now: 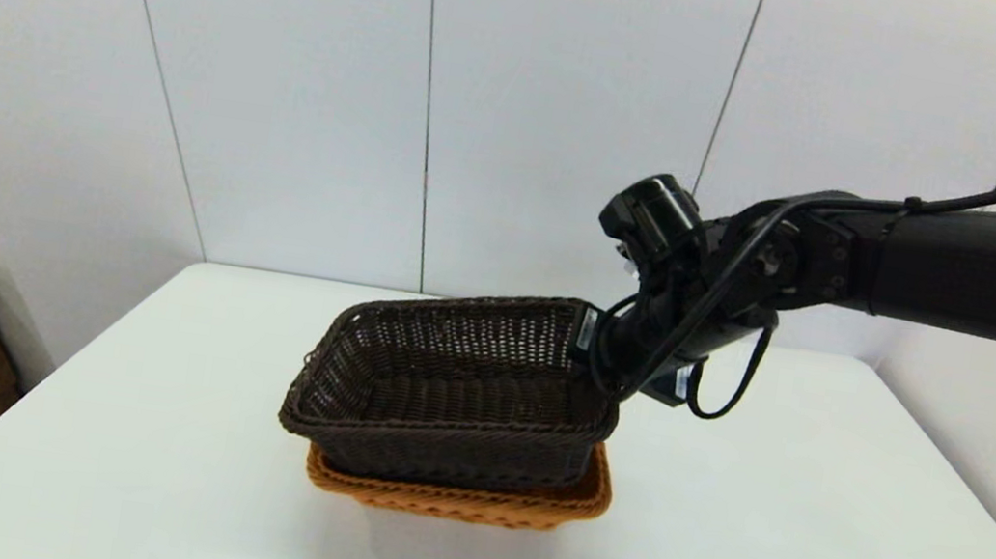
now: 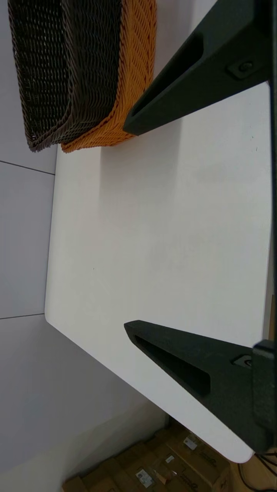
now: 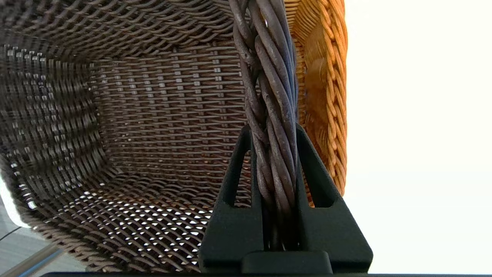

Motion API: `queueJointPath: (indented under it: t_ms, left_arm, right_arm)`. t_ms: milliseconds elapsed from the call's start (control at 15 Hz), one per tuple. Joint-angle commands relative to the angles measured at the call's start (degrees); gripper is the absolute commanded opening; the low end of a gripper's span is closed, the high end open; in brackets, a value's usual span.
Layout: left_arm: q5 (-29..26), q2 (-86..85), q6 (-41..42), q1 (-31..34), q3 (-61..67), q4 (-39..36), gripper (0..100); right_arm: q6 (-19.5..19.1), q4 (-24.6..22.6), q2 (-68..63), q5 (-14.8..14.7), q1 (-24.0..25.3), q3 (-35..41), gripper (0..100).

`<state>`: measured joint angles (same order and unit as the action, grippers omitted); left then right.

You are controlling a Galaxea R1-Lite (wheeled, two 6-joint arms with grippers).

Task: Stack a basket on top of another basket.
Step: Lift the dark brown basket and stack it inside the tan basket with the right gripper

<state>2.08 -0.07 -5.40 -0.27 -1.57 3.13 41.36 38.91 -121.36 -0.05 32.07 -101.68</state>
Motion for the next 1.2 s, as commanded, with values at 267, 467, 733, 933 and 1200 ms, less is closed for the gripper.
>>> queueJointPath:
  t_ms: [267,467,733,933,1200]
  left_arm:
    - [0.02,-0.01,-0.05,0.00,-0.01,0.03,100]
    - [0.02,-0.01,-0.05,0.00,-0.01,0.03,100]
    - [0.02,-0.01,-0.05,0.00,-0.01,0.03,100]
    - [0.02,-0.01,-0.05,0.00,-0.01,0.03,100]
    - [0.02,-0.01,-0.05,0.00,-0.01,0.03,100]
  right_arm:
    - [0.30,-0.06,-3.27,-0.13,-0.26,-0.62,0]
    - [0.30,-0.50,-3.80,-0.21,-1.22,-1.15,0]
    - [0.39,-2.61,-3.01,-0.13,-2.89,-1.24,0]
    - [0.91,-3.93,-3.18,-0.04,-3.25,-0.62,0]
    - [1.44,-3.93,-3.54,-0.30,-2.98,-0.71,0]
